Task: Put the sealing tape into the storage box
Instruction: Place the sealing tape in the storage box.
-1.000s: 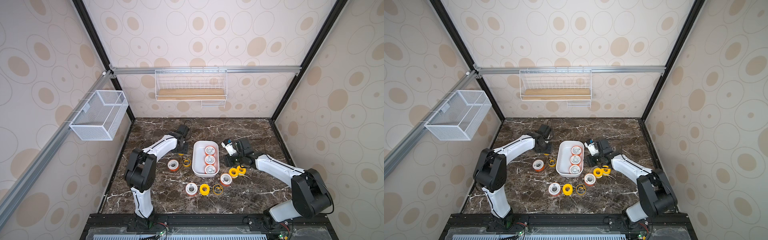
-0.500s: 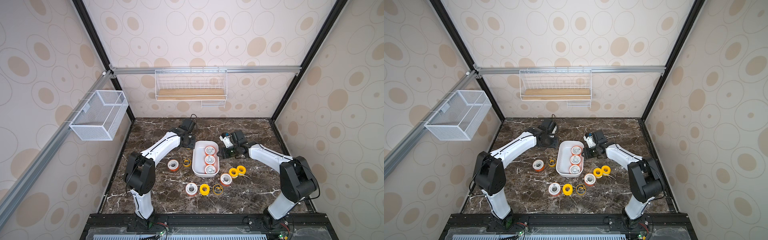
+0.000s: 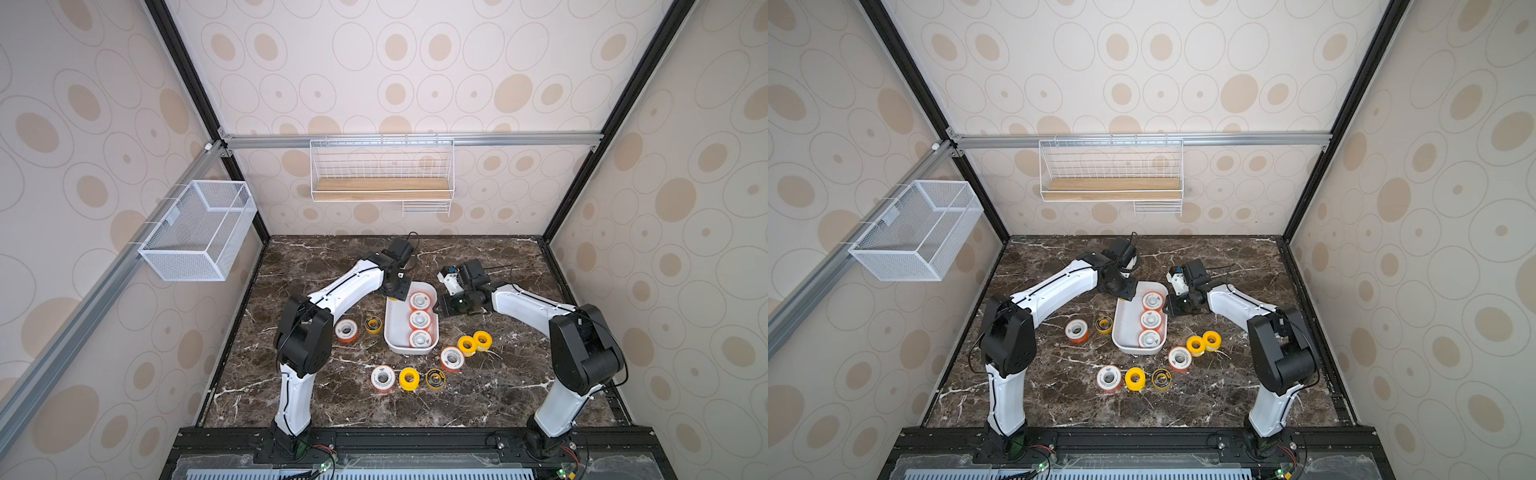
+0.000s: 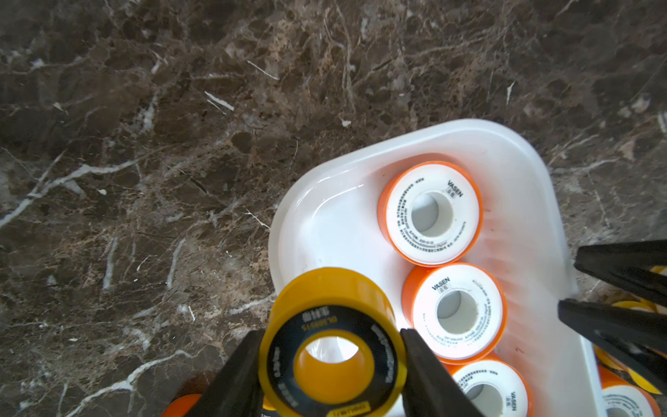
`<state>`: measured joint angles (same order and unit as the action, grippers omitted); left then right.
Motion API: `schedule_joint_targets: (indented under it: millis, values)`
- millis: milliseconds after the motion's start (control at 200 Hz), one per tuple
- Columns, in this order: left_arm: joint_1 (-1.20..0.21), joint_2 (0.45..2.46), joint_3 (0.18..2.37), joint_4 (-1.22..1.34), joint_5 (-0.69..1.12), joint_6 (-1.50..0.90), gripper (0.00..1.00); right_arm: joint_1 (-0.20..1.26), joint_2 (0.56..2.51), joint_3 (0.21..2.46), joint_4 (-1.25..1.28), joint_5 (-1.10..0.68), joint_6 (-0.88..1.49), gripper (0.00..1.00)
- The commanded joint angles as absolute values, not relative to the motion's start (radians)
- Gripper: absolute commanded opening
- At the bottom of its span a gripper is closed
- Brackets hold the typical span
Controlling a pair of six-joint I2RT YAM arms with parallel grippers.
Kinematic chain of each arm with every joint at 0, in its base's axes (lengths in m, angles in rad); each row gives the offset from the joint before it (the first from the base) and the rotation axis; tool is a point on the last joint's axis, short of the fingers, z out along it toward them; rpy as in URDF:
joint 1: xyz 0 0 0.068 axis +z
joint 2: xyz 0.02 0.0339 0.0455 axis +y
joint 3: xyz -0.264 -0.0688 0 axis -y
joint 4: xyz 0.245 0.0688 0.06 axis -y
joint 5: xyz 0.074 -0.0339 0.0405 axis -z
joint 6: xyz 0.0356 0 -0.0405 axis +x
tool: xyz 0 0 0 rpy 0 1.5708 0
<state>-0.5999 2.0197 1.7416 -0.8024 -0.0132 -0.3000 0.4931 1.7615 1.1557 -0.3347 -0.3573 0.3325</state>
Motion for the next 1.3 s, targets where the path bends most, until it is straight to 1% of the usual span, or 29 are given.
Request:
schedule_joint_targets:
  millis: [0,145,426,992,1292]
  values:
    - [-0.609,2.053,1.797,-0.846,-0.025,-0.258,0.56,0.489,1.785,1.177,-0.355,-0.37,0.327,0.36]
    - [-0.618,2.088,1.818,-0.859,-0.032,-0.237,0.56,0.49,1.783,1.176,-0.356,-0.364,0.328,0.36]
    - [-0.644,2.139,1.873,-0.884,-0.111,-0.221,0.56,0.49,1.784,1.173,-0.349,-0.357,0.323,0.37]
    - [-0.646,2.24,1.955,-0.907,-0.151,-0.218,0.56,0.489,1.769,1.155,-0.33,-0.36,0.3,0.37]
    - [-0.646,2.276,1.973,-0.908,-0.153,-0.23,0.57,0.489,1.77,1.149,-0.333,-0.359,0.293,0.38]
